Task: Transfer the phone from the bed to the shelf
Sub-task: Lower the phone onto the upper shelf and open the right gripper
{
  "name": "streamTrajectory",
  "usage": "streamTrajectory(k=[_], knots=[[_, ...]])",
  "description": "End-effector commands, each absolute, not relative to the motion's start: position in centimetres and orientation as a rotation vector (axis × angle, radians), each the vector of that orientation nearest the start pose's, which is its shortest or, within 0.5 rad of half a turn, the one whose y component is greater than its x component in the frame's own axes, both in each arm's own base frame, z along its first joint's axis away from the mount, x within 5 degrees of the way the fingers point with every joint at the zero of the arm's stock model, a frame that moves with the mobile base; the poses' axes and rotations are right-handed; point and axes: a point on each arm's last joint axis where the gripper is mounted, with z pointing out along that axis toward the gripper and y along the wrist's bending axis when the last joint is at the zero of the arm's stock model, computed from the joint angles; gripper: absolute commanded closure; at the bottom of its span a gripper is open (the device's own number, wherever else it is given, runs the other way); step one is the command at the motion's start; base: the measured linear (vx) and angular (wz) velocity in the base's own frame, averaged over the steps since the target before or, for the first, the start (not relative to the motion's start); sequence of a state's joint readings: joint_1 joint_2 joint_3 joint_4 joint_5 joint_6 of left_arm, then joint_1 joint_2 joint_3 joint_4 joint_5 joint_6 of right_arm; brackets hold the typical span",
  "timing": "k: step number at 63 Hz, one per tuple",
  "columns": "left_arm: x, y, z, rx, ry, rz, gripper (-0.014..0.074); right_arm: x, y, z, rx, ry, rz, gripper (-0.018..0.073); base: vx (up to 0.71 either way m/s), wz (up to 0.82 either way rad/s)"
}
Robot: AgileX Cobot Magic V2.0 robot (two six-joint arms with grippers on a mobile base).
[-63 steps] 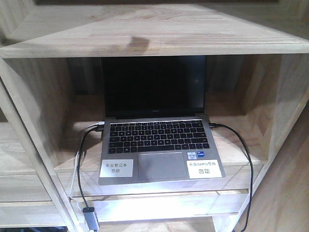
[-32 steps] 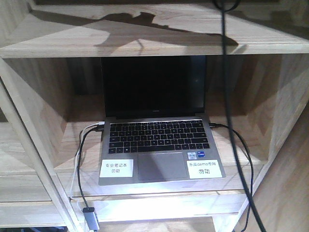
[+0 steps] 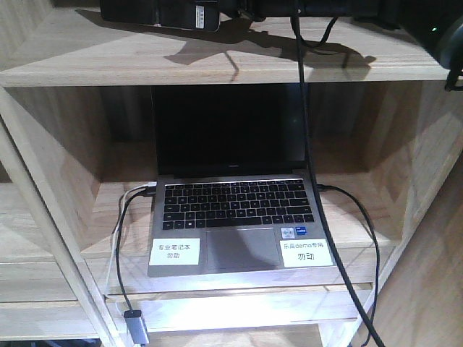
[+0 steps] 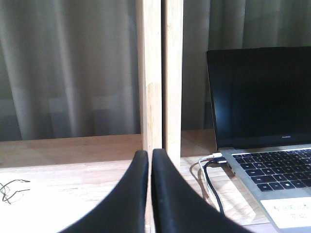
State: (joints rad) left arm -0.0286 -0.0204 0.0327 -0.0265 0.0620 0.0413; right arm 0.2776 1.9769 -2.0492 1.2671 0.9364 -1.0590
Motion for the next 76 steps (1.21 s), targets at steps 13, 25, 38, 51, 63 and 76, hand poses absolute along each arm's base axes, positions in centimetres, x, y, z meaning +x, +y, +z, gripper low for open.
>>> streamTrajectory(k=[13, 25, 38, 51, 63, 76], knots=[[5.4, -0.2, 21.3, 0.021, 1.457, -0.031, 0.0595, 40.4, 18.7, 44.2, -0.782, 1.526, 1.017, 0.0552, 0.0, 0.0], [5.4, -0.2, 21.3, 0.021, 1.457, -0.031, 0.0595, 40.7, 18.8, 43.9, -0.783, 1.537, 1.007, 0.0517, 0.0, 0.0], [5.4, -0.2, 21.3, 0.021, 1.457, -0.031, 0.0595, 41.0, 18.6, 43.9, -0.765, 1.54, 0.975, 0.0393, 0.0, 0.0], [5.4, -0.2, 21.3, 0.021, 1.457, -0.031, 0.0595, 41.3, 18.4, 43.9, -0.736, 1.547, 0.932, 0.01, 0.0, 0.0], [5.4, -0.2, 21.3, 0.021, 1.457, -0.031, 0.0595, 41.5, 18.1, 43.8, -0.733, 1.559, 0.868, -0.0106, 0.0, 0.0], [5.4, -0.2, 21.3, 0.021, 1.457, -0.031, 0.0595, 40.8, 17.8, 44.8, -0.747, 1.56, 0.827, -0.0096, 0.0, 0.0]])
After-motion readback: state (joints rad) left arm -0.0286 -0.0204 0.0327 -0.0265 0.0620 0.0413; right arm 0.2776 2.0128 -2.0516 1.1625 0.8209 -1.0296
